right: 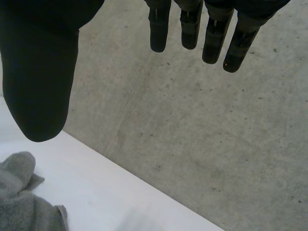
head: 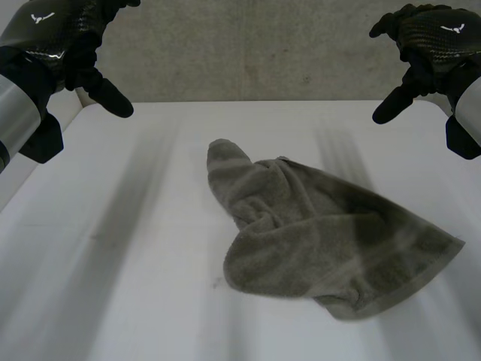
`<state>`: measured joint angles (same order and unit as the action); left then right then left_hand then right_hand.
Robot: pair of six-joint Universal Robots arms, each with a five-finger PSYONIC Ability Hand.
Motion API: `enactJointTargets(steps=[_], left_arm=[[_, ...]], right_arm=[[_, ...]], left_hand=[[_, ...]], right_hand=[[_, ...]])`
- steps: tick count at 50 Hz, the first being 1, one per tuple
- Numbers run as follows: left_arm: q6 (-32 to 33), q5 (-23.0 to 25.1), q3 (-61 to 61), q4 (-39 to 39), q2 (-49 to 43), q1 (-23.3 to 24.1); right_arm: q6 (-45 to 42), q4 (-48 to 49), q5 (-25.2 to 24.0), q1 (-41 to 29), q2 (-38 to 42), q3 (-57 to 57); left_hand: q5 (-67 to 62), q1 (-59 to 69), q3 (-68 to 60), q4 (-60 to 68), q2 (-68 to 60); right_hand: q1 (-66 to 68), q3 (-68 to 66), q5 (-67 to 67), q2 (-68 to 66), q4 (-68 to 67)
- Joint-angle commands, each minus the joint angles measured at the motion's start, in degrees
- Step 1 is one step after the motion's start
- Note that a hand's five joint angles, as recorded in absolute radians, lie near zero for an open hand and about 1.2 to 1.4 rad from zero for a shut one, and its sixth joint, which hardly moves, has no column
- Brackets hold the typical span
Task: Fold the towel.
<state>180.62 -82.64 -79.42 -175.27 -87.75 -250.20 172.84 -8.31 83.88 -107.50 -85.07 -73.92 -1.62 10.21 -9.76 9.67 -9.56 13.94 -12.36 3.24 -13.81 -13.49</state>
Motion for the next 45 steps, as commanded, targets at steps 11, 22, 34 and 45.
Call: enactJointTargets(steps=[11, 22, 34, 45], left_arm=[[0.26, 0.11, -0.29, -1.12, -14.62, 3.05], [0.17, 0.20, -5.91, -2.18, -22.11, 8.23], [0.17, 0.11, -14.35, -13.07, -24.75, 10.09], [0.08, 0.03, -14.80, -13.61, -23.96, 10.17]], right_arm=[[-16.48, -9.25, -1.61, -0.08, 6.58, 0.44], [-12.01, -9.37, -7.49, -0.78, 7.82, -15.61], [-6.99, 9.70, -9.00, -2.45, 7.29, -36.99], [-6.82, 19.90, -9.52, -3.42, 9.22, -40.95]], left_hand=[[-2.97, 4.37, -4.82, 4.91, -5.02], [-22.65, 24.06, -24.50, 24.60, -24.71], [-20.80, 22.21, -22.66, 22.75, -22.86], [-18.79, 20.19, -20.64, 20.73, -20.84]], right_hand=[[-3.94, 2.36, -3.24, 3.81, 3.49], [-3.94, 2.36, -3.24, 3.81, 3.49], [4.21, -5.80, 4.92, -4.35, -4.67], [18.67, -20.25, 19.37, -18.80, -19.12]])
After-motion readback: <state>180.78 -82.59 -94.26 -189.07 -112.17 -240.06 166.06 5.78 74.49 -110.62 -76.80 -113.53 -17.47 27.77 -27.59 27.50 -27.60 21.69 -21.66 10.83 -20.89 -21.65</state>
